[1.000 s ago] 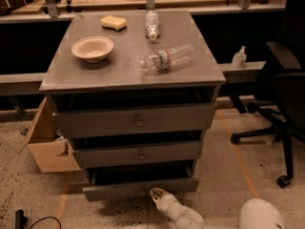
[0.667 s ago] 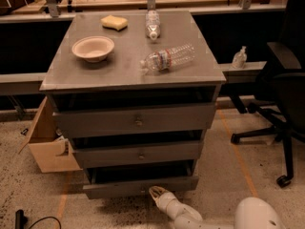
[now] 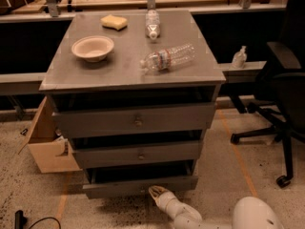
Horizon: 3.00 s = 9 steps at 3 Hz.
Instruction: Close bottom drawer
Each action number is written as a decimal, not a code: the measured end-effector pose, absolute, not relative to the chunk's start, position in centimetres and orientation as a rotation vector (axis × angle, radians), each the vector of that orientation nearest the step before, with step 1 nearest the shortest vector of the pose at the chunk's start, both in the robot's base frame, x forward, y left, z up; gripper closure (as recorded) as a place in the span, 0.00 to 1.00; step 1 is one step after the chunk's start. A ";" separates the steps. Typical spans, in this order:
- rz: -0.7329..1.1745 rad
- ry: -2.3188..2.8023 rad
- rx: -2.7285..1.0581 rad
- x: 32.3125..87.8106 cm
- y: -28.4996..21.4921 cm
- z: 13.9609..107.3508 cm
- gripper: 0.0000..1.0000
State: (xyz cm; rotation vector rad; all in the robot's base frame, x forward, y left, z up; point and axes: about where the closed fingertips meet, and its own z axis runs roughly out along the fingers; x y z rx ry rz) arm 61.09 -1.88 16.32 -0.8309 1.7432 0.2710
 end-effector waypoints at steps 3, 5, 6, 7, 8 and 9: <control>0.263 1.735 -0.833 61.3 -1.9 16.4 1.00; 0.255 1.729 -0.834 61.8 -2.0 16.4 1.00; 0.247 1.723 -0.837 62.5 -2.1 16.5 1.00; 0.247 1.723 -0.837 62.5 -2.1 16.5 1.00; 0.238 1.719 -0.840 63.4 -2.2 16.6 1.00; 0.238 1.719 -0.840 63.3 -2.2 16.6 1.00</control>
Offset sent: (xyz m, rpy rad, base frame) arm 0.1594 -0.0066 0.0012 -0.0667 -0.2011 -0.0139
